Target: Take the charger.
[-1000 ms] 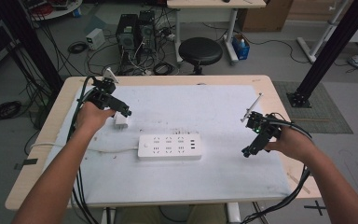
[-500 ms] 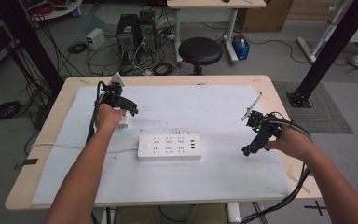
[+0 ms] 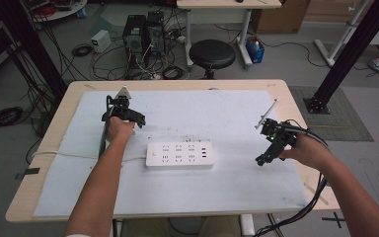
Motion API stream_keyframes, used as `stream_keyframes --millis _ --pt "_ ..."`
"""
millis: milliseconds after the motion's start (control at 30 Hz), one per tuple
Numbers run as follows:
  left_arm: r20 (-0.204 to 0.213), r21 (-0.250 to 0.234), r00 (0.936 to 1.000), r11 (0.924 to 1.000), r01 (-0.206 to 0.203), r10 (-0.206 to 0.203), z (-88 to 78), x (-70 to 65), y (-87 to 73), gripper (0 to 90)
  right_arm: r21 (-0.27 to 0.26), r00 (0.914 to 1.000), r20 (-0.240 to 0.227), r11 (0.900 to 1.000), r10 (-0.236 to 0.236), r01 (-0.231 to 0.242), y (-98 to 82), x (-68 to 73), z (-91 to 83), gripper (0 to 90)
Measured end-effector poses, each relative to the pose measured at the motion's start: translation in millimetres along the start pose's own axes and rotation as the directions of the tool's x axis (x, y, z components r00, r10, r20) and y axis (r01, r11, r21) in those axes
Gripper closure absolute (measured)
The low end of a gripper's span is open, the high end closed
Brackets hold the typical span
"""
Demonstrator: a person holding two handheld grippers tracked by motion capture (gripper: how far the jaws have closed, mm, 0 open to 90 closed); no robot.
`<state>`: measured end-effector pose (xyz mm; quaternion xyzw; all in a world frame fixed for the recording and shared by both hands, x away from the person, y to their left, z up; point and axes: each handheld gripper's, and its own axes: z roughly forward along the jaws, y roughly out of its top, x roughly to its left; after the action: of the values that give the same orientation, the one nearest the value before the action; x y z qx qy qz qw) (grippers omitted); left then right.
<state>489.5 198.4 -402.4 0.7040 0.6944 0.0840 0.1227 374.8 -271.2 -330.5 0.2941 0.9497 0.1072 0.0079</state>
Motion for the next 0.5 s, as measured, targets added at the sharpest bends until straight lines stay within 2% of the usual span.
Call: stream_keyframes --millis 133,333,500 --pt "0.003 0.007 1.0 1.0 -0.006 0.006 5.6 -1.2 -0.1 12.4 0.001 1.0 -0.004 1.0 -0.006 0.006 0.4 -0.2 1.0 0.9" --pt "0.002 0.014 0.9999 0.9998 -0.015 0.015 8.9 -1.5 0.5 15.6 0.007 0.9999 -0.009 1.0 -0.008 0.009 0.8 0.3 3.2 0.9" --pt "0.017 0.014 0.9994 0.9994 -0.031 0.031 7.6 -2.1 -0.3 25.6 0.013 0.9999 -0.013 1.0 -0.005 0.005 1.2 0.1 3.5 0.9"
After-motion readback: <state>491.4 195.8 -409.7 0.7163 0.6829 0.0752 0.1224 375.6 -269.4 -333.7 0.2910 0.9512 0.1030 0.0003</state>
